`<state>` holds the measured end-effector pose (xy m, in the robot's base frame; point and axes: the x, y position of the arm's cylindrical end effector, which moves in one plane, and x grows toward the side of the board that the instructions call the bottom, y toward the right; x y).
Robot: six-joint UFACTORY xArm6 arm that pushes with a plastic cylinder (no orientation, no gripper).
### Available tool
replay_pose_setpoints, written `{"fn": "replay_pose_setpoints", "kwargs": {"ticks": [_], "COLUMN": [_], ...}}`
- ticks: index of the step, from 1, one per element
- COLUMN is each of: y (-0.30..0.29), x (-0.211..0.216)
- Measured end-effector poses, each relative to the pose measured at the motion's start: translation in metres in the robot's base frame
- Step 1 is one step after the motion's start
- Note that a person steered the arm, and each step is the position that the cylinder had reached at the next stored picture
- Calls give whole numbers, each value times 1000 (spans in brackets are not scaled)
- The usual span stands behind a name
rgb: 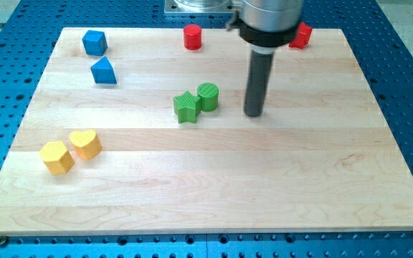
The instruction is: Place the green star at the center left of the board
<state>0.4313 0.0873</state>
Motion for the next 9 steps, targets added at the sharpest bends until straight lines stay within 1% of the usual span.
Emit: {"fn": "replay_pose_setpoints", "kwargs": {"ticks": [1,2,3,4,5,6,7,8,9], "y": [-51,-77,-77,-119,-159,-182,-267,-247,-230], "x": [4,2,3,-9,1,17,-10,-3,-39]}}
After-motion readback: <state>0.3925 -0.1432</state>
